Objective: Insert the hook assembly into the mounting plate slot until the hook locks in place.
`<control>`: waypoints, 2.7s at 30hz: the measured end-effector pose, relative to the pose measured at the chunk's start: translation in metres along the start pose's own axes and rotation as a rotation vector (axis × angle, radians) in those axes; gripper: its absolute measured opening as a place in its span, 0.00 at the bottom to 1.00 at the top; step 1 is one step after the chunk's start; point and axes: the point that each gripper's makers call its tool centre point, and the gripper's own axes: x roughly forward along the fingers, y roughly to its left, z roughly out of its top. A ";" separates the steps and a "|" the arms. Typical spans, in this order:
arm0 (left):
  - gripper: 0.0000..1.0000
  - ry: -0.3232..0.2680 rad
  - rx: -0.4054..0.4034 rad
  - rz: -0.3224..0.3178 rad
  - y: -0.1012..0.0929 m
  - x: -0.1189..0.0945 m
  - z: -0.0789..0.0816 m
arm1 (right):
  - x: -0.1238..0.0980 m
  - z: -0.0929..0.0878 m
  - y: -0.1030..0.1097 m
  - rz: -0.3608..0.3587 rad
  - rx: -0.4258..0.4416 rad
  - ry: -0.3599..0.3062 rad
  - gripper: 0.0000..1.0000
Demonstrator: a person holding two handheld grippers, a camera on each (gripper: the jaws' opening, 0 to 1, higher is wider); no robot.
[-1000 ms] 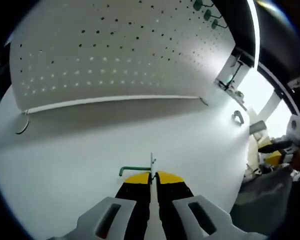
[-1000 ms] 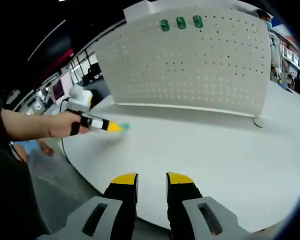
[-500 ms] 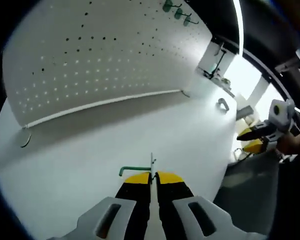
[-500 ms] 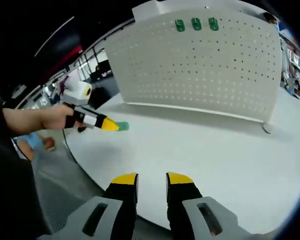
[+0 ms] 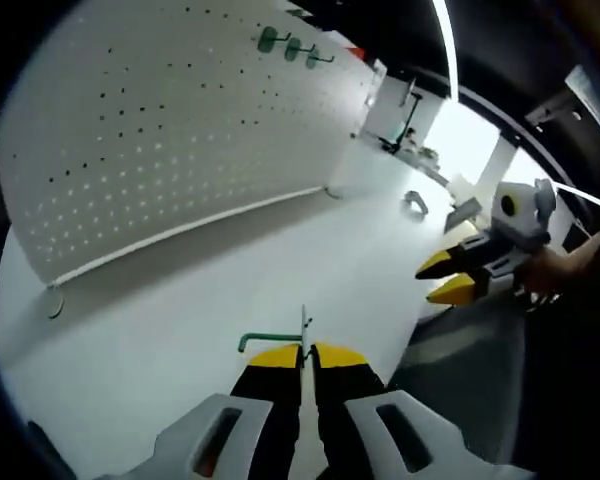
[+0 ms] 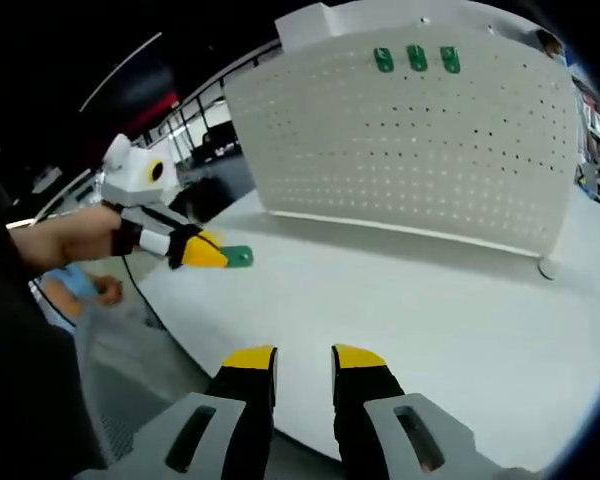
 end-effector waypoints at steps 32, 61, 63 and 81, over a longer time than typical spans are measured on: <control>0.03 0.042 0.371 -0.359 -0.106 -0.039 -0.008 | 0.016 0.039 0.093 0.401 0.210 -0.015 0.17; 0.03 -0.007 0.528 -0.446 -0.124 -0.054 0.008 | 0.005 0.050 0.109 0.759 0.813 0.121 0.03; 0.03 -0.021 0.515 -0.449 -0.124 -0.055 0.010 | 0.004 0.052 0.109 0.767 0.830 0.114 0.02; 0.12 -0.055 0.268 -0.308 -0.089 -0.042 0.023 | 0.005 0.081 0.090 0.613 0.499 -0.063 0.00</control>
